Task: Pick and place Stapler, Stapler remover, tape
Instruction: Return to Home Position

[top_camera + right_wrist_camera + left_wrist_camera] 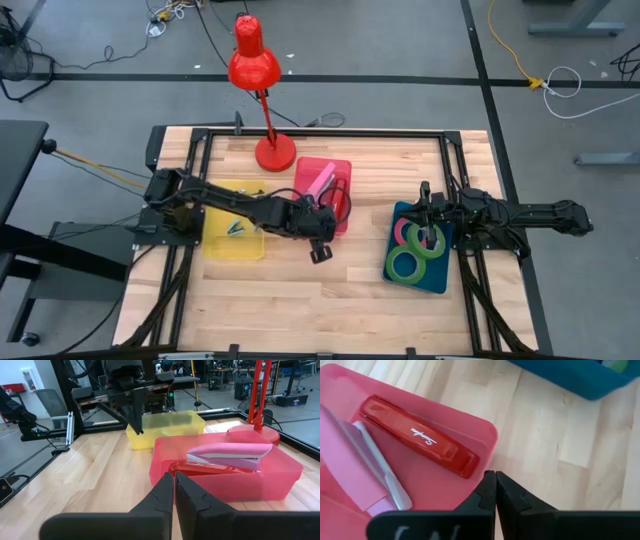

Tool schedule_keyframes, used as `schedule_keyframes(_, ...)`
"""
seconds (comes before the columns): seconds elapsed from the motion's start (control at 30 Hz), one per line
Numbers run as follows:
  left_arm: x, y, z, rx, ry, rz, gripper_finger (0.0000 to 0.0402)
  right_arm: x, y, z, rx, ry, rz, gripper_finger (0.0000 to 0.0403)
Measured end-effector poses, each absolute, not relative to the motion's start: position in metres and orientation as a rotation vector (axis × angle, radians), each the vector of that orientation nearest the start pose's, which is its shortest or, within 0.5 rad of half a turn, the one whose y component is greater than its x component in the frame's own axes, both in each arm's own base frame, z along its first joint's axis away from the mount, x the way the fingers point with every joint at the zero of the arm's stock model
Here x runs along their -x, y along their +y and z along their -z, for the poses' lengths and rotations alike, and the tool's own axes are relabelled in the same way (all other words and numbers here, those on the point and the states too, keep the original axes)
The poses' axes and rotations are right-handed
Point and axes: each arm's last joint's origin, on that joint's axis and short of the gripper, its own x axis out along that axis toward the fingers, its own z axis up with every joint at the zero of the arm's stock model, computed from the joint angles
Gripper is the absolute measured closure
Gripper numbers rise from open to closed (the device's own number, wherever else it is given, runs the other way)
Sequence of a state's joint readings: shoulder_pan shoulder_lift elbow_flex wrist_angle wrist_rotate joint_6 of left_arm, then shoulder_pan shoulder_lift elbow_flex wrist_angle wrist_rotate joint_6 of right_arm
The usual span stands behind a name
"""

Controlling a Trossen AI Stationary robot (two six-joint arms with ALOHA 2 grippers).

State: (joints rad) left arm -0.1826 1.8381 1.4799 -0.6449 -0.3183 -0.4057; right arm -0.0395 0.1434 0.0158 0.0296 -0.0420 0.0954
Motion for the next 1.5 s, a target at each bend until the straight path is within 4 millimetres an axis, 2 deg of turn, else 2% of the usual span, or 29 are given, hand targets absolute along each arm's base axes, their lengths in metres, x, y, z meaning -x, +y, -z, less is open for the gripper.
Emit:
schedule_keyframes(0.53, -0.383, -0.08, -0.246, 0.009, 0.903, -0.32, 0.0398, -0.106, -0.003, -0.16, -0.099, 0.098, 0.002, 0.0382)
schedule_keyframes(0.83, -0.371, -0.079, -0.195, 0.033, 0.866, -0.233, 0.0398, -0.106, -0.003, -0.16, -0.099, 0.098, 0.002, 0.0382)
schedule_keyframes(1.0, -0.351, -0.072, -0.183, 0.058, 0.764, -0.207, 0.0399, -0.106, -0.003, -0.16, -0.099, 0.098, 0.002, 0.0382)
schedule_keyframes(1.2, -0.318, -0.055, -0.189, 0.017, 0.592, -0.113, 0.0399, -0.106, -0.003, -0.16, -0.099, 0.098, 0.002, 0.0382)
schedule_keyframes(1.33, -0.29, -0.044, -0.189, -0.015, 0.58, -0.059, 0.0397, -0.106, -0.003, -0.16, -0.099, 0.098, 0.002, 0.0382)
schedule_keyframes(1.5, -0.263, -0.031, -0.189, -0.04, 0.556, -0.071, 0.0397, -0.106, -0.003, -0.16, -0.099, 0.098, 0.002, 0.0382)
